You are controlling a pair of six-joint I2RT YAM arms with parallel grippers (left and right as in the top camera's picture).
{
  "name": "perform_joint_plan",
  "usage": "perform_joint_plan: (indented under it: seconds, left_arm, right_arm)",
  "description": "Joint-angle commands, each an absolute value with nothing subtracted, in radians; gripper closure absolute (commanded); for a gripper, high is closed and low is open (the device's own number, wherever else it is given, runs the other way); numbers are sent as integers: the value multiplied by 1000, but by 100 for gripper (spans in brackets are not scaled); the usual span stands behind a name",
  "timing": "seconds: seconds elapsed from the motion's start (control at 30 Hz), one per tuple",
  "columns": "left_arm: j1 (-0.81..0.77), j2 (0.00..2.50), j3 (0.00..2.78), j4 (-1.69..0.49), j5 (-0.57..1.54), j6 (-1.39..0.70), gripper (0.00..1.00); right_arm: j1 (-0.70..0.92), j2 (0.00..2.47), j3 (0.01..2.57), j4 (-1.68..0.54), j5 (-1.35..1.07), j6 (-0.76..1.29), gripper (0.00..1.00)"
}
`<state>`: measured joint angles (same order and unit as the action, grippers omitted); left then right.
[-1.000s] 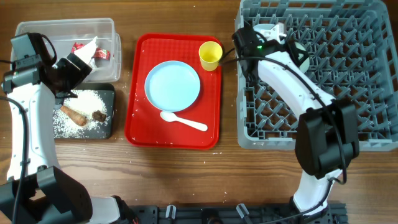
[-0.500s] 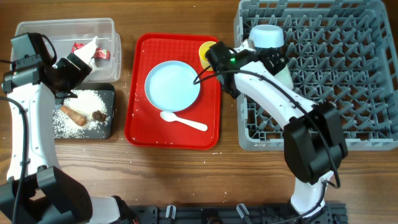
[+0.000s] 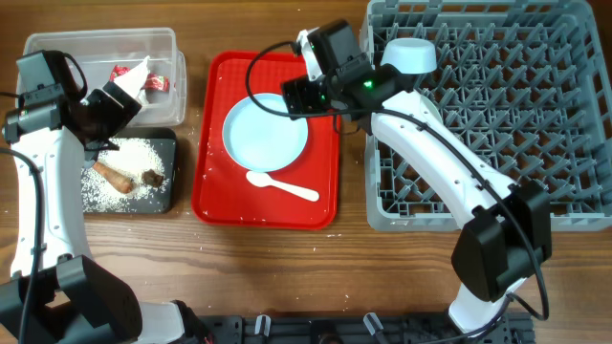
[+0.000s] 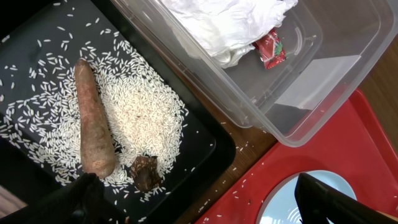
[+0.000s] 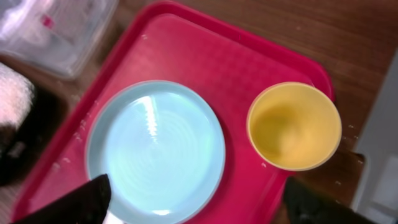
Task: Sort waste into correct bins and load items into the dishwasher rack
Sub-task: 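Grasp the light-blue plate edge with the right gripper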
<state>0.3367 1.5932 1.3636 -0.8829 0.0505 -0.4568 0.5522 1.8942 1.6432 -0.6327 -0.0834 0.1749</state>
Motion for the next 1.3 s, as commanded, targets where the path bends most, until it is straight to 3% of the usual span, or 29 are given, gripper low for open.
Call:
perform_joint_plan:
  seconds: [0.0,0.23,0.37,0.47,0.8,0.97,1.27]
  left_arm:
    - [339,1594,1372,-880,48,-452,0]
    - [339,1594,1372,-881,48,-452,0]
    - [339,1594,1372,-881,48,-452,0]
    - [339,1594,1372,-881,48,-452,0]
    - [339,1594,1372,-880,48,-452,0]
    - [339,1594,1372,-881,48,-452,0]
    - [339,1594,1372,-881,48,-452,0]
  right_arm:
    - [553,1910,1628,-614,-39,418,18]
    - [584,1929,1627,-726,-86,422,28]
    - [644,1933,1627,-813,-65,511,45]
    - [670,1980,1627,-819,-14,649,65]
    - [670,2229,1627,-778,12,733,67]
    - [670,2252,1628,-770,12,733,94]
    - [652,2119,1724,-765,35,538,96]
